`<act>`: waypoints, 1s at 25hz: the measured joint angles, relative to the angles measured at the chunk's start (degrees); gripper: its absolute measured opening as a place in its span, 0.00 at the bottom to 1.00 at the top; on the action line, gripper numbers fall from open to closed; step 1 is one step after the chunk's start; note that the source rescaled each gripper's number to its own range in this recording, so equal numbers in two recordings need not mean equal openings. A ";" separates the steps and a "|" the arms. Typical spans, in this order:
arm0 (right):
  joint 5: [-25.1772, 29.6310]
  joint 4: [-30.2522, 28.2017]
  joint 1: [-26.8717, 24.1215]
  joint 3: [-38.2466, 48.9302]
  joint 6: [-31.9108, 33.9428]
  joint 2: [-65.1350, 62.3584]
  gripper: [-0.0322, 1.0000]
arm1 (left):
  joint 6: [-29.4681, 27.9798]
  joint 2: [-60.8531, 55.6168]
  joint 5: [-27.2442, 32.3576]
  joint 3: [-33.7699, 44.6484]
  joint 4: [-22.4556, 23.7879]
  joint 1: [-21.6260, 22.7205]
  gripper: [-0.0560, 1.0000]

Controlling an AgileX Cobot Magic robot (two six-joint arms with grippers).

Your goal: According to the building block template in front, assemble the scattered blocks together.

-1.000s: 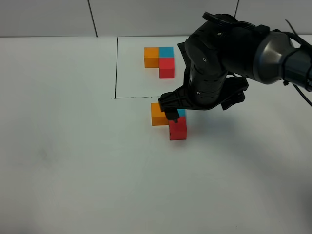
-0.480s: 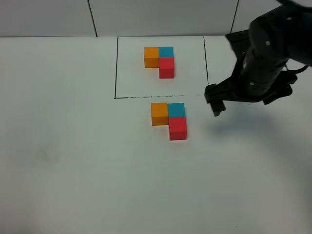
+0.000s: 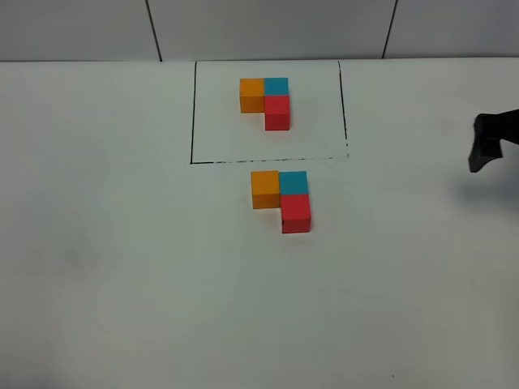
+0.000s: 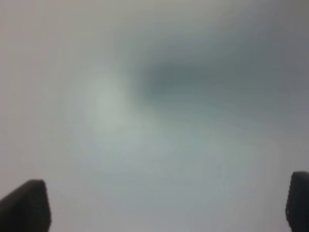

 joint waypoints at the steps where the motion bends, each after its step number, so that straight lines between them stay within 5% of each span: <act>1: -0.72 -0.11 -0.85 1.08 -0.53 -1.07 0.97 | 0.00 0.00 0.00 0.00 0.00 0.00 0.73; 11: -7.20 0.01 -1.97 15.21 -4.28 -21.48 0.96 | 0.00 0.00 0.00 0.00 0.00 0.00 0.73; 25: 0.65 -1.18 -1.97 31.89 -3.40 -60.73 1.00 | 0.00 0.00 0.00 0.00 0.00 0.00 0.73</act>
